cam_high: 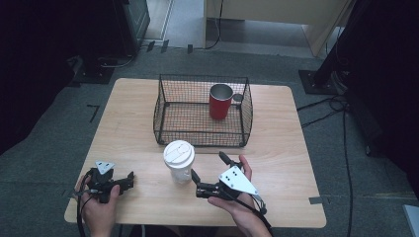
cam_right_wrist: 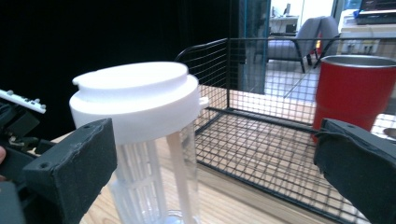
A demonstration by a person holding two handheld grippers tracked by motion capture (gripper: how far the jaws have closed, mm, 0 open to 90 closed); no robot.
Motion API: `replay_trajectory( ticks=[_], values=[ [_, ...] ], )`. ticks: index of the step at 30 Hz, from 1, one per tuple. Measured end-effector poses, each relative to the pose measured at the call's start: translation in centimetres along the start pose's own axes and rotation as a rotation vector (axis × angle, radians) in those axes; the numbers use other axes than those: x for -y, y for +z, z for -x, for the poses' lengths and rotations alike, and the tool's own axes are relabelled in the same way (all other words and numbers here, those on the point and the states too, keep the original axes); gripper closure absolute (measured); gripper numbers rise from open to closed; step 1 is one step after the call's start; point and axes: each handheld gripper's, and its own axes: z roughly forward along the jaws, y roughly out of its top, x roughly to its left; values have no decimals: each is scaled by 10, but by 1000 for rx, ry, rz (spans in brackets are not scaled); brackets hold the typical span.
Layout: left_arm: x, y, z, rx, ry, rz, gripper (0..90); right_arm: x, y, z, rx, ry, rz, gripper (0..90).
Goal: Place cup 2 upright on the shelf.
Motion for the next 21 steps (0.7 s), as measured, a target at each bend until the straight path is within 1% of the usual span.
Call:
replay_trajectory(
  ticks=[4,7,9,13,21],
  values=[
    [0,0,0,0,0,0,1,3,5,-4,-13,5,-8,0],
    [0,0,0,0,0,0,1,8,10,-10,-39,6,-23,0],
    [0,0,0,0,0,0,0,9,13,-12,-46,7,-25,0],
    [0,0,0,0,0,0,1,12,19,-14,-51,14,-28,0],
    [0,0,0,1,-1,0,1,14,27,-21,-70,0,-32,0]
  ],
)
